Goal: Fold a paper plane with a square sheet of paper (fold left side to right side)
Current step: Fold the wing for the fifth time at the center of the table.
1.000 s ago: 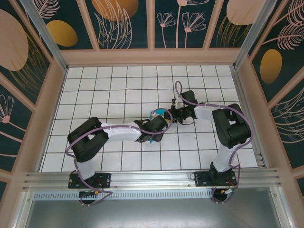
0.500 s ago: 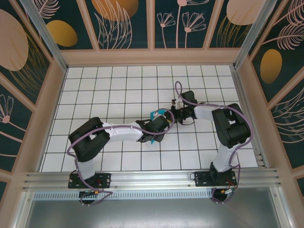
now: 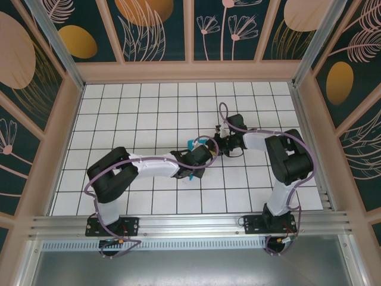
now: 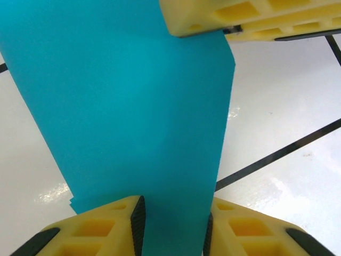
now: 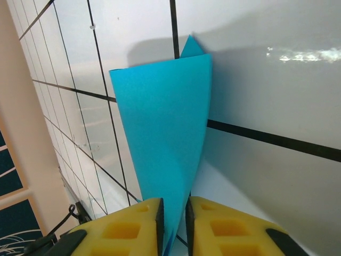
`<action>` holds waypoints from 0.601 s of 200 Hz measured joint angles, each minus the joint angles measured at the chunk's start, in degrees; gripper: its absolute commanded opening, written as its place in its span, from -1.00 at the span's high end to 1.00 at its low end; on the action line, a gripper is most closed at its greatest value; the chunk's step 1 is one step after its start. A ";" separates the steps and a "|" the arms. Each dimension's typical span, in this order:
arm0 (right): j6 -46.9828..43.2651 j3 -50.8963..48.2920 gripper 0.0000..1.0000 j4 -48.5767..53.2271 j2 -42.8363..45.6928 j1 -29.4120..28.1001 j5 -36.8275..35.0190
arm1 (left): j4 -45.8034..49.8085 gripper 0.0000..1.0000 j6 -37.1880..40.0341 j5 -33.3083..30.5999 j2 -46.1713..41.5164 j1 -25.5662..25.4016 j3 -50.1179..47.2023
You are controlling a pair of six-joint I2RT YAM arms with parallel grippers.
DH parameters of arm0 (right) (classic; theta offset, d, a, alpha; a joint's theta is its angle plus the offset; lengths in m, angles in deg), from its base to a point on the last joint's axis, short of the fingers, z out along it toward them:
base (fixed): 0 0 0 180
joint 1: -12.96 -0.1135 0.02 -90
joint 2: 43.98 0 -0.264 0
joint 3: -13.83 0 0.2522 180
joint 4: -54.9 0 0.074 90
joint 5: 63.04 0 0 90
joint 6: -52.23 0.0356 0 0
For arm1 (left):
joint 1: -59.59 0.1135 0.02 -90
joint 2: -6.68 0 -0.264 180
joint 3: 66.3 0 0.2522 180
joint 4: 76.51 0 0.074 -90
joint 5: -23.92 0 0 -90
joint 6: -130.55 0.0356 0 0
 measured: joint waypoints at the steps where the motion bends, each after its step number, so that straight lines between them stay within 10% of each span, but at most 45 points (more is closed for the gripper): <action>1: 0.02 0.00 0.50 0.00 0.07 0.04 -0.02 | -0.04 0.42 -0.04 0.00 0.00 0.00 0.00; 120: -1.75 -8.85 -0.08 -0.66 17.49 5.44 -4.96 | -9.73 0.96 -5.11 9.11 -4.61 4.76 -6.91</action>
